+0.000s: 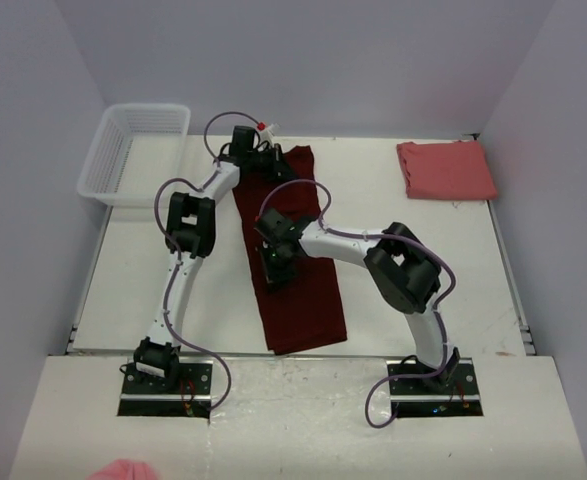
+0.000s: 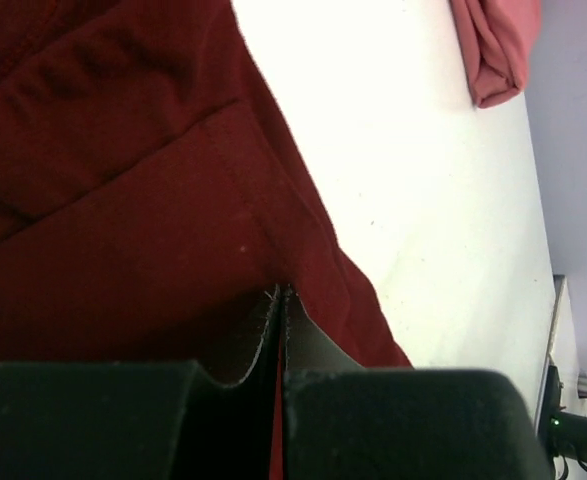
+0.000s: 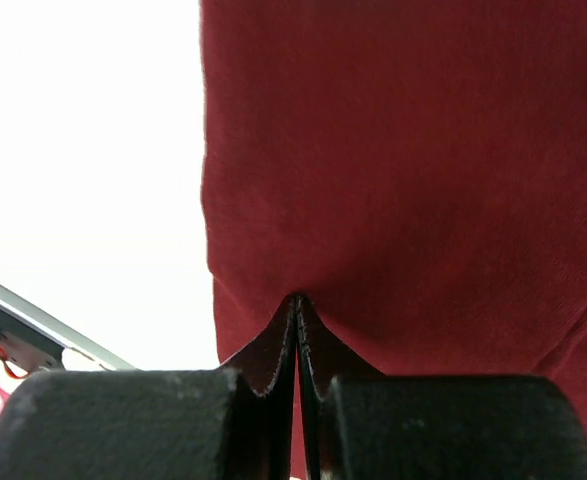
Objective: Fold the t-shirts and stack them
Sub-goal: Rotate the tshirt 90 degrees
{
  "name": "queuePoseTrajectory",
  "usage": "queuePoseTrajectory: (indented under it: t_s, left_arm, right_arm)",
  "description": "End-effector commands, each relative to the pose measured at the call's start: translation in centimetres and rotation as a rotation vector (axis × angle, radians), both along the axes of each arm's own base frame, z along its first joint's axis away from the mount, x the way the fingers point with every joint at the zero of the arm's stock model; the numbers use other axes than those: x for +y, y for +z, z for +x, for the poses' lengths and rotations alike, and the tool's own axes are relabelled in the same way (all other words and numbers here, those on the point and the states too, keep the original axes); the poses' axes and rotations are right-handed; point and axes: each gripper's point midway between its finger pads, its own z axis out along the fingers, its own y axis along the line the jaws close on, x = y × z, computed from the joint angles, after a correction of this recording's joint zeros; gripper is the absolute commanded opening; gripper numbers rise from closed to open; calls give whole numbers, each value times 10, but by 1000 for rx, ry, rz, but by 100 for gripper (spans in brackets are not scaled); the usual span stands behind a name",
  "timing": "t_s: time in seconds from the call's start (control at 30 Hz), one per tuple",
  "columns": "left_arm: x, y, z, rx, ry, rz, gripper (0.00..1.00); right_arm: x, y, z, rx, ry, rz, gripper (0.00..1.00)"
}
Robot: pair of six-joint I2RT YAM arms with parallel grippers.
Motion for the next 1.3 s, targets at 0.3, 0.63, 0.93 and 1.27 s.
queuePoseTrajectory:
  t_s: [0.3,0.63,0.93,1.27]
  left_arm:
    - [-2,160,0,-243,-3,-95,14]
    - [79,216,-67,-245,460,315,49]
    - [57,107,-101,-89,303,468,0]
    - [47,31,-95,-22,298,563,0]
  right_arm:
    - [-16,95,35,-321,-3,0,0]
    - [-135,104,18,-378,-166,-196,31]
    - [-157,71,-9,-339,-183,-140,0]
    - [-158,55,-42,-270,-168,-30,0]
